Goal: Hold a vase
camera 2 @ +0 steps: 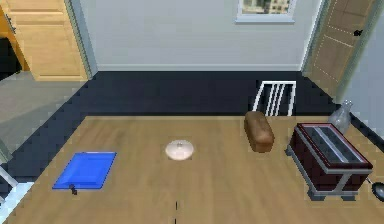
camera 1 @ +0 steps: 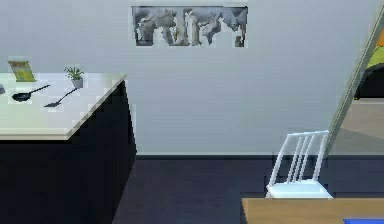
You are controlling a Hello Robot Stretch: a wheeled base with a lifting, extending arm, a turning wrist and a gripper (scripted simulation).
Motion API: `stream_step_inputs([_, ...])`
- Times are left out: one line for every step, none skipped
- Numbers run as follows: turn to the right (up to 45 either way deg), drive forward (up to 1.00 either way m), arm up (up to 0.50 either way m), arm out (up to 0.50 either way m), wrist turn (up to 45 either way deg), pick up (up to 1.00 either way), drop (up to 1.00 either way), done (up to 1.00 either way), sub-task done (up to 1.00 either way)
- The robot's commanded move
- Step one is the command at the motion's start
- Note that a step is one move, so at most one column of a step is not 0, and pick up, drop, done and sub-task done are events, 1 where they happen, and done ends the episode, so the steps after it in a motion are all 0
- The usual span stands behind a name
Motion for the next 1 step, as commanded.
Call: stream_step_inputs([0.0,0.00,0.50,0.00,0.0,0.00,0.00,0.00,0.00])
